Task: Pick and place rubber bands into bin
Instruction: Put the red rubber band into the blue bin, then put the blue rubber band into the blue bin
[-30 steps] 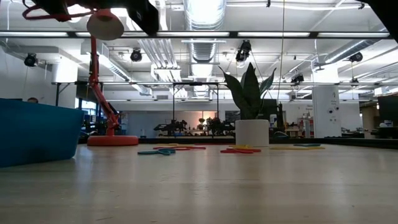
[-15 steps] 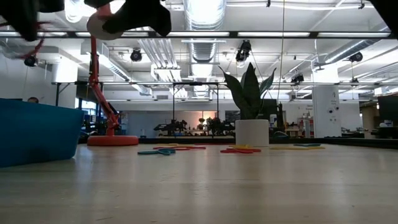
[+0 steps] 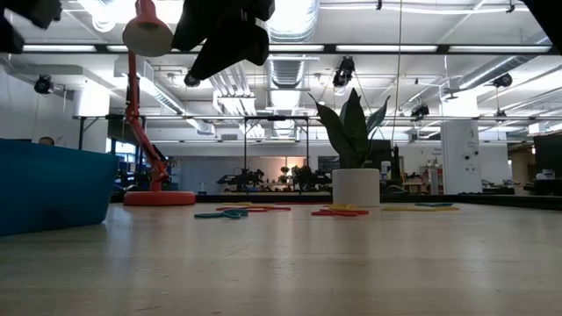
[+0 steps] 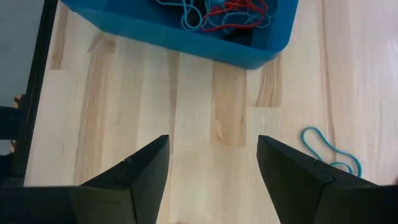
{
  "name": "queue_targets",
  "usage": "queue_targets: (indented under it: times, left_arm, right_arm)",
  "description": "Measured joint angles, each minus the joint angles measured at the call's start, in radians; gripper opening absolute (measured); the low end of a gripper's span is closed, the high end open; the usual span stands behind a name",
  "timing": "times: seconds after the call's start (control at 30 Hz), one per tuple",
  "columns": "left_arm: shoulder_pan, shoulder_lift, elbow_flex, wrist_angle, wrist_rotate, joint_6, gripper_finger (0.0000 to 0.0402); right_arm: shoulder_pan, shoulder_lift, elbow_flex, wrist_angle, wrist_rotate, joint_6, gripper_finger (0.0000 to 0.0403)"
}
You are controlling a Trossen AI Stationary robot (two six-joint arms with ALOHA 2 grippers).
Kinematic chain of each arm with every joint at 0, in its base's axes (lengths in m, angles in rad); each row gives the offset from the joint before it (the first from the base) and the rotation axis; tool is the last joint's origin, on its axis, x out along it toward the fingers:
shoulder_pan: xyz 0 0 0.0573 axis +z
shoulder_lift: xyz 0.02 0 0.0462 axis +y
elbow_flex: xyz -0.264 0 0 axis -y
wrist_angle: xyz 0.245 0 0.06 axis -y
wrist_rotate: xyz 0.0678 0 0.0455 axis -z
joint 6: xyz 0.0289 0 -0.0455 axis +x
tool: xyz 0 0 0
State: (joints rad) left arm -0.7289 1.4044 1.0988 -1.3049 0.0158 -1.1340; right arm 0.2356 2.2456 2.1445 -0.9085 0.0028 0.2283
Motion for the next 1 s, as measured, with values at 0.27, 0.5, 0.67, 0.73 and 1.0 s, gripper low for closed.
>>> queue_targets:
  times: [0.27,0.5,0.67,0.73,1.0]
  left_arm:
    - [-0.024,0.000,-0.065,0.023,-0.005,-0.099,0.0142]
    - [-0.049,-0.016,-0.079,0.169,-0.027,-0.089,0.0208]
    - [-0.058,-0.073,-0.111,0.331,-0.112,-0.082,0.0209]
    - [-0.064,-0.109,-0.134,0.346,-0.138,-0.086,0.0209]
    - [-0.087,-0.350,-0.302,0.360,-0.152,-0.136,0.0209]
  right_arm:
    - [0.001,0.000,0.000,-0.044,-0.010,-0.004,0.0225]
    - [0.000,0.000,0.000,-0.113,-0.012,-0.026,0.0224]
    - [-0.004,0.000,-0.001,-0.143,-0.014,-0.159,0.0224]
    - [-0.014,0.000,-0.002,-0.143,-0.015,-0.232,0.0224]
    - [-0.098,0.000,-0.053,-0.121,-0.002,-0.613,0.0224]
